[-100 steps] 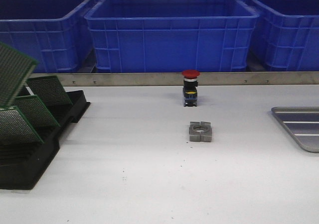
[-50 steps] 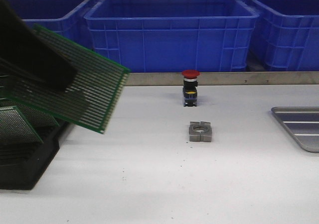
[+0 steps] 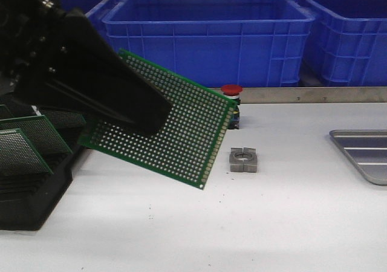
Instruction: Place circuit board on tray
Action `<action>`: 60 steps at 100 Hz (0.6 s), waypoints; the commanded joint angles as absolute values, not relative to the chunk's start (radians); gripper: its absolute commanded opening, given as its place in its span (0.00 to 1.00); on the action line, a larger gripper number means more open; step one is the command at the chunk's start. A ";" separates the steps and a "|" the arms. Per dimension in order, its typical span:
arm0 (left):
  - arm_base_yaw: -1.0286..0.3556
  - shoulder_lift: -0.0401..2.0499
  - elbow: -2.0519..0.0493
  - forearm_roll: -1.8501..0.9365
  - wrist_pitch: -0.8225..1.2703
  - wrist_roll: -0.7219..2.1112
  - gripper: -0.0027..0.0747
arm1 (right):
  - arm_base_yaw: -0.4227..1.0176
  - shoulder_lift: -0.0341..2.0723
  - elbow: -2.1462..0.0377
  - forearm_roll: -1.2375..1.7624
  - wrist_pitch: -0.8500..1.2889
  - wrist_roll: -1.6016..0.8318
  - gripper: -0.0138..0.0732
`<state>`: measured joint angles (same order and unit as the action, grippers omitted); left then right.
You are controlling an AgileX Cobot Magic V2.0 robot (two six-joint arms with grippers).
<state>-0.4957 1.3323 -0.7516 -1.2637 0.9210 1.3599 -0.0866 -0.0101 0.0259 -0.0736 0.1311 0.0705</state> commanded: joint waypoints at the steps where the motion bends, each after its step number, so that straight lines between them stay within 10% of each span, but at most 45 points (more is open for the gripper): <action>1: -0.504 1.312 -0.785 -1.336 0.939 1.368 0.01 | -0.086 -0.028 -0.040 -0.069 0.103 0.076 0.09; 60: -0.504 1.312 -0.785 -1.369 0.939 1.368 0.01 | -0.086 0.443 -0.540 0.178 0.759 -0.083 0.19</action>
<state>-0.4957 1.3323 -0.7538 -1.3026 0.9194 1.3662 -0.0866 0.3547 -0.4801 0.0704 0.7975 0.0000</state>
